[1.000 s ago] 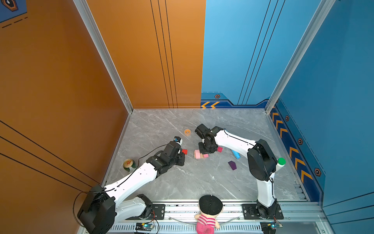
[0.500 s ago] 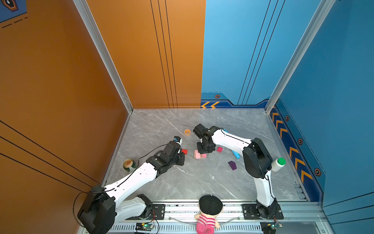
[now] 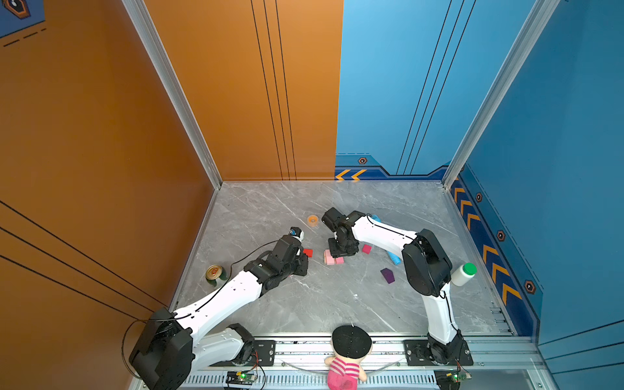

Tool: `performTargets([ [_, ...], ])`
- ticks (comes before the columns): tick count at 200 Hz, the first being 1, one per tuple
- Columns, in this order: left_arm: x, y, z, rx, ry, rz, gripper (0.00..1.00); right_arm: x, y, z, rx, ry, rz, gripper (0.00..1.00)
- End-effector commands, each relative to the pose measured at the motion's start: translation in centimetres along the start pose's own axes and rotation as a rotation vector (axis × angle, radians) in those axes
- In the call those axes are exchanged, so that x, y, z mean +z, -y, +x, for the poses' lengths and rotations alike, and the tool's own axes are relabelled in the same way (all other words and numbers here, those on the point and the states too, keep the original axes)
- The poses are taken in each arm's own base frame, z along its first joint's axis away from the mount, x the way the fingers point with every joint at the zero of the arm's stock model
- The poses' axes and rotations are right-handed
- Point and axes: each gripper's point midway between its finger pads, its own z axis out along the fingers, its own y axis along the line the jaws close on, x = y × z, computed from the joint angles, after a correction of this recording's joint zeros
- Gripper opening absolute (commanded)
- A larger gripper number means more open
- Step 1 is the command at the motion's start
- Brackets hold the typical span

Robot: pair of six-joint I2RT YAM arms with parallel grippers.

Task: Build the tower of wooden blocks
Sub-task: 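Lift the pink block and carry it over the wooden blocks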

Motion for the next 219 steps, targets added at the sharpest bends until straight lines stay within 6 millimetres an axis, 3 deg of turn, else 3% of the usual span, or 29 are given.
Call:
performTargets([
  [1,0.1,-0.1,0.1,0.005,-0.002,0.01,0.27,-0.4,0.1,0.0,0.024,-0.013,0.001,0.44],
  [160,0.0,-0.2,0.2,0.003,-0.002,0.011,0.27,-1.3,0.0,-0.4,0.035,0.014,0.001,0.49],
  [170,-0.1,-0.2,0.2,0.003,0.0,0.012,0.27,-2.6,-0.2,-0.7,0.038,0.041,-0.015,0.49],
  [219,-0.2,-0.2,0.2,0.003,0.003,0.01,0.27,-3.1,0.0,-0.8,0.041,0.055,-0.013,0.5],
])
